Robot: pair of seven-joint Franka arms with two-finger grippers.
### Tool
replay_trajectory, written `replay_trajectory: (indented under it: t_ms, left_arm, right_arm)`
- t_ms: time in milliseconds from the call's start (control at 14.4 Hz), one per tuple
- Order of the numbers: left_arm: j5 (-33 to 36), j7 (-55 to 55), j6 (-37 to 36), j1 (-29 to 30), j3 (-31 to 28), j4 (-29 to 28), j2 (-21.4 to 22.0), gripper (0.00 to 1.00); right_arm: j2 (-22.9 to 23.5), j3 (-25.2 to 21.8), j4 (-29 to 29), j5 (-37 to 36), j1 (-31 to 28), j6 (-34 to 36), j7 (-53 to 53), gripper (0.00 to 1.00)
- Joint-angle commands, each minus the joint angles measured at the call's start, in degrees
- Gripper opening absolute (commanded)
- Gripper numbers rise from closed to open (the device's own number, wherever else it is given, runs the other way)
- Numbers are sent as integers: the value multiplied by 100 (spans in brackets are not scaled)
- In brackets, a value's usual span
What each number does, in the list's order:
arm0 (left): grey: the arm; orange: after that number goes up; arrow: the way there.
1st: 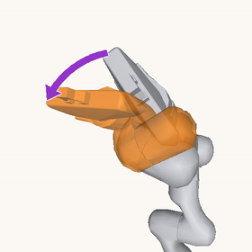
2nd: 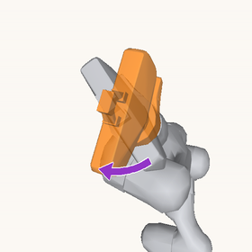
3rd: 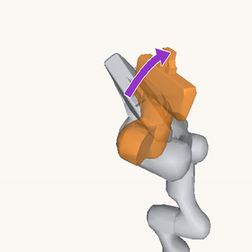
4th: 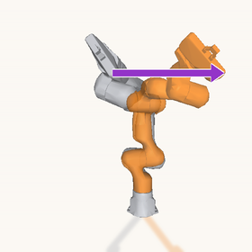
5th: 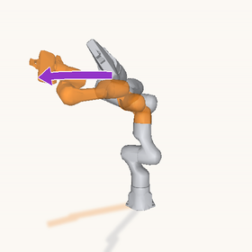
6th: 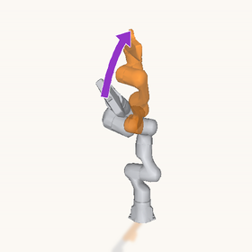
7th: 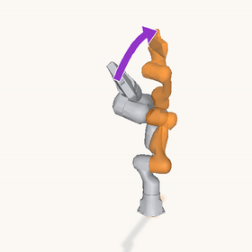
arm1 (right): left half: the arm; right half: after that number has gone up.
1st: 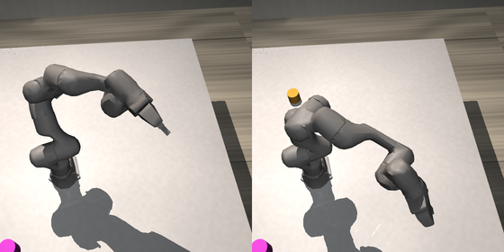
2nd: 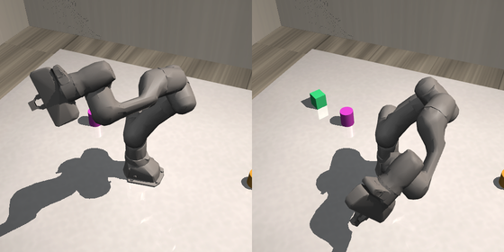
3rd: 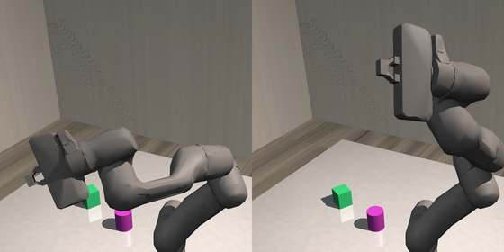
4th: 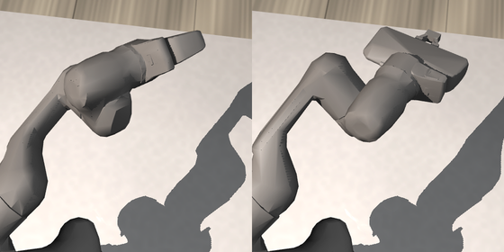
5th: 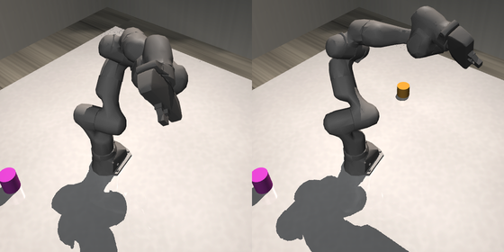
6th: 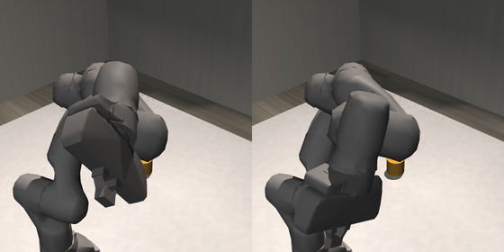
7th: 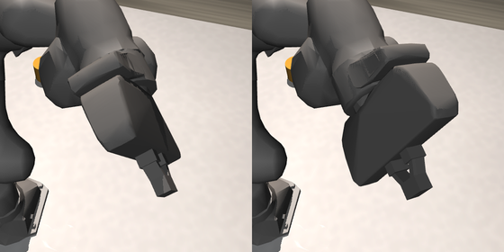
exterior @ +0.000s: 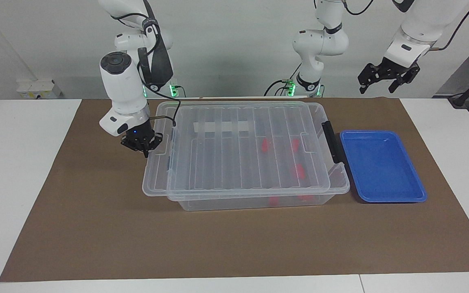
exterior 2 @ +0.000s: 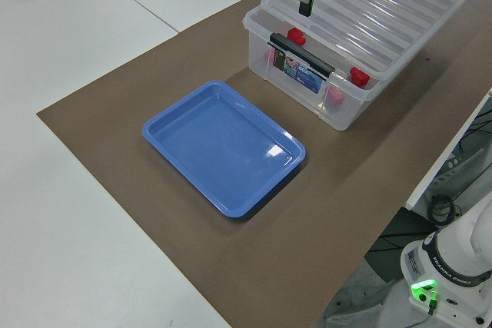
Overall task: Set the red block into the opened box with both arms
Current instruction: 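Slide the clear lid toward the blue tray to close the box with the right gripper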
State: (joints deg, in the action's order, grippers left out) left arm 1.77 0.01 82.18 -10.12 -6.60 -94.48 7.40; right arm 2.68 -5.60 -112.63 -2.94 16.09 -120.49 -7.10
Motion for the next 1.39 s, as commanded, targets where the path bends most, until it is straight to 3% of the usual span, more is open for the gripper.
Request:
replay_trajectory:
  t_ms: [0,1319]
  left_arm:
    - [-71,70,0,-7,-35,-88,112,100]
    - [-71,70,0,-7,-26,-88,112,100]
  right_arm:
    - [-4,24,-31,206,104,0,-151,0]
    - [5,24,-31,426,236,-53,-213,0]
